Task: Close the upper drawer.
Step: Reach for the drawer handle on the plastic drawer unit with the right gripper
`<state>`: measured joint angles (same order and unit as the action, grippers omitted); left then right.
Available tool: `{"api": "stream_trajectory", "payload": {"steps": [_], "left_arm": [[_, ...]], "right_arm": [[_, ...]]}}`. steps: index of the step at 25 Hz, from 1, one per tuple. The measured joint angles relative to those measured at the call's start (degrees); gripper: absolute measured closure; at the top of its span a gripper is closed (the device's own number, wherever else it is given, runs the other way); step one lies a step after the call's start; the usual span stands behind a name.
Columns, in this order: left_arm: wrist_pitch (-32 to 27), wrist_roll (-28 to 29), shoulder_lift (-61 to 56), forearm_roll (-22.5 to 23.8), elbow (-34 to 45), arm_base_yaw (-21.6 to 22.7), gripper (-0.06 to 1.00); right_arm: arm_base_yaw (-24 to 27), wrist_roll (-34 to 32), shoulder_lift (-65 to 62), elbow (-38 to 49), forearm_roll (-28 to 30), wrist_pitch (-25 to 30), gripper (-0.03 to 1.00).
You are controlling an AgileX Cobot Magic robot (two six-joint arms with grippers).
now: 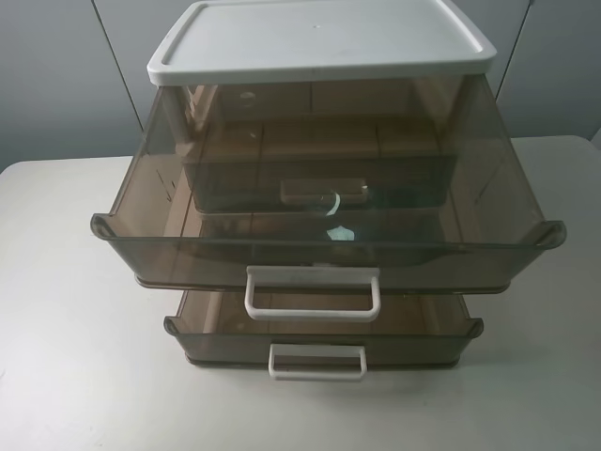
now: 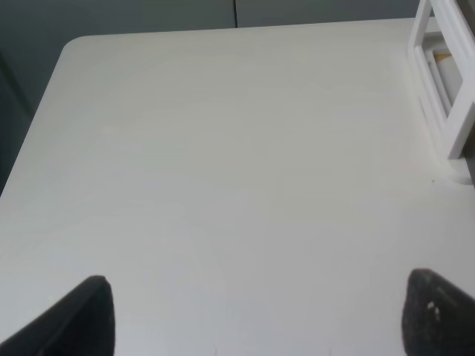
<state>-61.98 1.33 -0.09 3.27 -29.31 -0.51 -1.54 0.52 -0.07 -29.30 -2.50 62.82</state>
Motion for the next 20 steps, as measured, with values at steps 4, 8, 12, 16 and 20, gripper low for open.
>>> {"api": "stream_trajectory", "payload": {"steps": [4, 8, 12, 16, 20], "left_arm": [[0.0, 0.0, 0.0, 0.0, 0.0, 0.0, 0.20], [0.0, 0.0, 0.0, 0.0, 0.0, 0.0, 0.20], [0.0, 0.0, 0.0, 0.0, 0.0, 0.0, 0.20], [0.0, 0.0, 0.0, 0.0, 0.0, 0.0, 0.20], [0.0, 0.0, 0.0, 0.0, 0.0, 0.0, 0.20]], "right_arm": [[0.0, 0.0, 0.0, 0.0, 0.0, 0.0, 0.29], [0.0, 0.0, 0.0, 0.0, -0.2, 0.0, 0.29], [0.0, 0.0, 0.0, 0.0, -0.8, 0.0, 0.29], [0.0, 0.0, 0.4, -0.6, 0.3, -0.4, 0.29], [0.0, 0.5, 8.1, -6.5, -1.5, -3.0, 0.29]]}}
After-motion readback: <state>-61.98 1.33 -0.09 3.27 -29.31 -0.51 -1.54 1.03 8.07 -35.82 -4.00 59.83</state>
